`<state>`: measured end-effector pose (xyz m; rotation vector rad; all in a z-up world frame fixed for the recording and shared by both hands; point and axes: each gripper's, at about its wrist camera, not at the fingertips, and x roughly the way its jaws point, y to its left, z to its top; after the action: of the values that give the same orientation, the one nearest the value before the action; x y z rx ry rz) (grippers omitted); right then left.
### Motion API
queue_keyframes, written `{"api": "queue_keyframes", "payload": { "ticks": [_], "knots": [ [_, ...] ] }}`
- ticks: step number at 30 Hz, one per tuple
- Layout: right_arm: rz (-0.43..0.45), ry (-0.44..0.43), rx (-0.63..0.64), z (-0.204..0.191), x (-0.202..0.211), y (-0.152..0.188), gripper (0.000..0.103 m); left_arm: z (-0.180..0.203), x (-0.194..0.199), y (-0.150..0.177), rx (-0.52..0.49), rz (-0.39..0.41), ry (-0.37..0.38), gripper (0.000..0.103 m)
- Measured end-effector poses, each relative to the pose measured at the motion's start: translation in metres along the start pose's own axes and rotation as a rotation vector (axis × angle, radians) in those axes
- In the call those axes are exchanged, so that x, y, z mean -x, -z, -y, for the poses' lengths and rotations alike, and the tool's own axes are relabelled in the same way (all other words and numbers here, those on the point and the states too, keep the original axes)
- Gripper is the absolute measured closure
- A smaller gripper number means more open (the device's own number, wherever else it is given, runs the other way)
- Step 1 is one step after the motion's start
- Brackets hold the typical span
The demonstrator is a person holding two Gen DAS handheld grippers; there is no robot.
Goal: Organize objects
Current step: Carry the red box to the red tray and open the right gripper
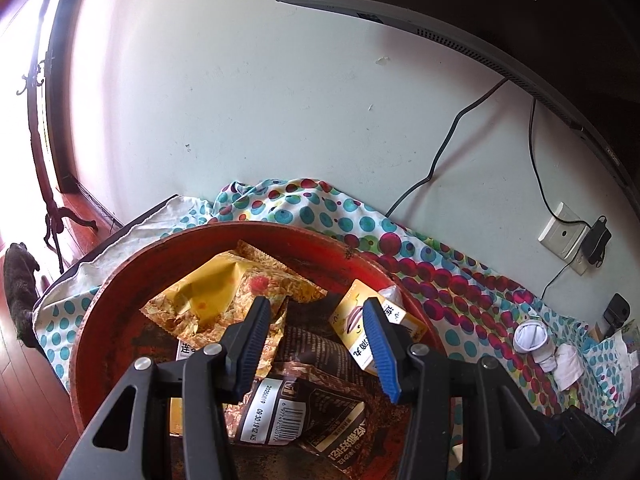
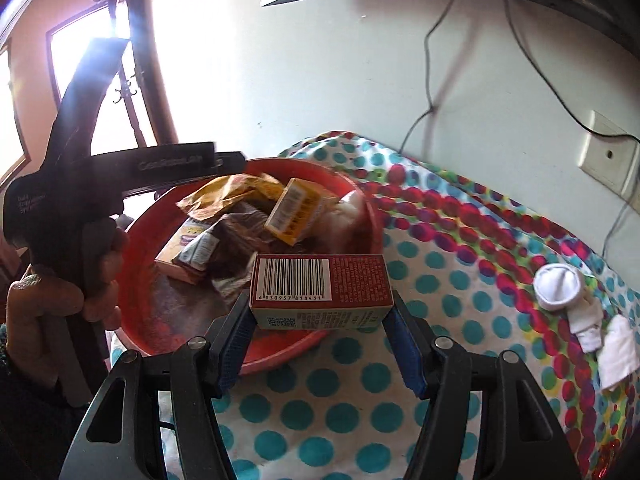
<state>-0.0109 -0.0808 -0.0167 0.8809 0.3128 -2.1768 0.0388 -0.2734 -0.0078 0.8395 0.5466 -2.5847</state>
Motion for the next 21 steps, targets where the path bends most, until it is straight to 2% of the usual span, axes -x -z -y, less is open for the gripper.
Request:
{"api": "queue_keyframes", "payload": {
  "ticks": [5, 13, 18, 20, 21],
  "knots": [
    [-0.049, -0.019, 0.068, -0.026, -0.020, 0.002, 0.042, -0.004, 0.002, -0.001, 0.004, 0.009, -0.005, 0.054],
    [-0.105, -0.032, 0.066, -0.025, -0.037, 0.008, 0.042, -0.021, -0.001, -0.004, 0.088, -0.003, 0.003, 0.054],
    [-0.115, -0.041, 0.075, -0.028, -0.042, 0.009, 0.041, -0.017, -0.001, -0.003, 0.074, 0.000, 0.006, 0.054],
    [-0.102, -0.054, 0.077, -0.030, -0.041, 0.010, 0.038, -0.013, -0.001, -0.002, 0.059, 0.001, 0.002, 0.054],
    [-0.087, -0.050, 0.076, -0.030, -0.039, 0.010, 0.032, -0.011, -0.001, -0.002, 0.050, 0.003, 0.005, 0.054]
  ]
}}
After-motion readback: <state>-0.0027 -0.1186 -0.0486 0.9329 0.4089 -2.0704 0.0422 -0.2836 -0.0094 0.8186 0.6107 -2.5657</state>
